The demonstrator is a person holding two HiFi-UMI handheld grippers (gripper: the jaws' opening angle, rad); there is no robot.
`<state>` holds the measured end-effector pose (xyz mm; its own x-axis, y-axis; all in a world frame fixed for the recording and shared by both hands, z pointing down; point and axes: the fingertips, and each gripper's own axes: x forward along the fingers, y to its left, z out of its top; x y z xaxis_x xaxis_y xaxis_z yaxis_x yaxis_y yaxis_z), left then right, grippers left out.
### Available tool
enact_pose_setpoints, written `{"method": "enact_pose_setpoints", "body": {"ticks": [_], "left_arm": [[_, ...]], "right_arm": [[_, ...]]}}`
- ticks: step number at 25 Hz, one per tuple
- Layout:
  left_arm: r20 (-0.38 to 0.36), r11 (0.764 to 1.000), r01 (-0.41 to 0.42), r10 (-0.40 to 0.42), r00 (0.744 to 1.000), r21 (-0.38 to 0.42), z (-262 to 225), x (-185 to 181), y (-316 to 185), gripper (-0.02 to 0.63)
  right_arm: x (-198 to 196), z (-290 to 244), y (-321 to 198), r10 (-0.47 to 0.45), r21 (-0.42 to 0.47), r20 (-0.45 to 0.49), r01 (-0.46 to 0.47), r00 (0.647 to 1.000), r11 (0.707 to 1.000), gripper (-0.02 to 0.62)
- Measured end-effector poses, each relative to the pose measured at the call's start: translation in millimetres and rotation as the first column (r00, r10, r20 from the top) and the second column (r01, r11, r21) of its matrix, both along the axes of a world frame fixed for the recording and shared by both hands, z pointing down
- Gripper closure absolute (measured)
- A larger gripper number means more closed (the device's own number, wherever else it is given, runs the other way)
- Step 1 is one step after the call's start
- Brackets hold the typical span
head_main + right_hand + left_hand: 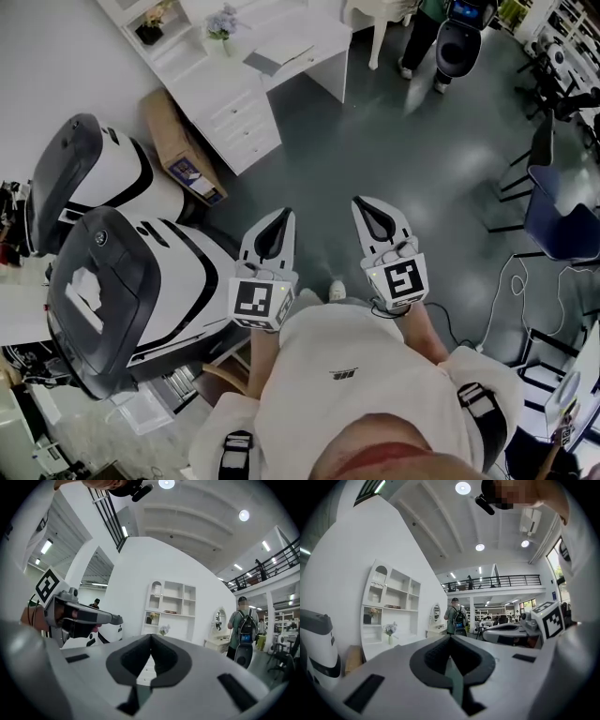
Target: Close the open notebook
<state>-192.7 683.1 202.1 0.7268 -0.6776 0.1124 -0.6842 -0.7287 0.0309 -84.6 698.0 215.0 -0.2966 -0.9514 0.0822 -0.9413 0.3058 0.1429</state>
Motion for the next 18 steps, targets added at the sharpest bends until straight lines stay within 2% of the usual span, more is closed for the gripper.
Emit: {"method": "enact_pose_setpoints", "body": {"ticks": [7, 18], "left_arm": [[0.002, 1.0, 0.02, -0.02, 1.0, -0.006, 4, 18, -13, 0.606], [0.004, 0.999, 0.027, -0.027, 1.0, -0.022, 16, 33, -78, 0.606]], "right_arm": [[23, -1, -12, -0.013, 0.014, 0.061, 0.013, 0.998, 1.0, 0.598], [37, 12, -71, -0.009, -0.008, 0.091, 0.01, 0.996, 1.0, 0.598]]}}
